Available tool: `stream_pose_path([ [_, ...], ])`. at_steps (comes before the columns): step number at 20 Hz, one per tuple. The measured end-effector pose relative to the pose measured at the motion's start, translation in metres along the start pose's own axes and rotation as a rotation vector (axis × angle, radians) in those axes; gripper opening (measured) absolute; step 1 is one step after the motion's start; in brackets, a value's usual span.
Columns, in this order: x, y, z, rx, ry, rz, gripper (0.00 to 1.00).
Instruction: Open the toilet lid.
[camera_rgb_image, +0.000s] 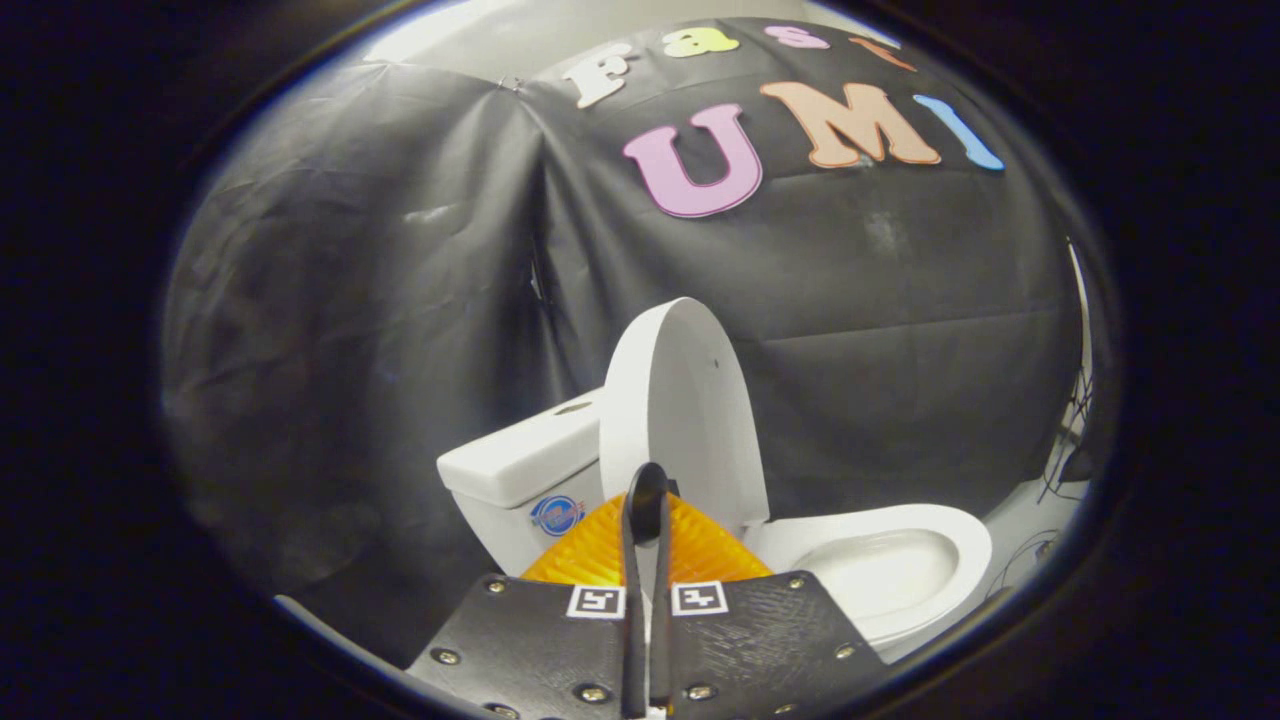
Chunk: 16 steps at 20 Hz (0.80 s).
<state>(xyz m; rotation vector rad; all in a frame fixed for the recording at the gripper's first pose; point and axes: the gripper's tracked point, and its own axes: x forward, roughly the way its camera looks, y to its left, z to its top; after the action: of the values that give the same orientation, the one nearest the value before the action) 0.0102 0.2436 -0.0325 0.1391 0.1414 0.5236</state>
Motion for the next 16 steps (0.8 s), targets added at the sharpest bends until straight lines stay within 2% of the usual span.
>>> stream_pose_path([
  [10,0.015,0.03,-0.008,-0.02,0.003,0.044,0.05],
  [13,0.016,0.04,-0.013,-0.025,0.013,0.087,0.13],
  [16,0.013,0.045,-0.015,0.053,0.04,0.147,0.24],
])
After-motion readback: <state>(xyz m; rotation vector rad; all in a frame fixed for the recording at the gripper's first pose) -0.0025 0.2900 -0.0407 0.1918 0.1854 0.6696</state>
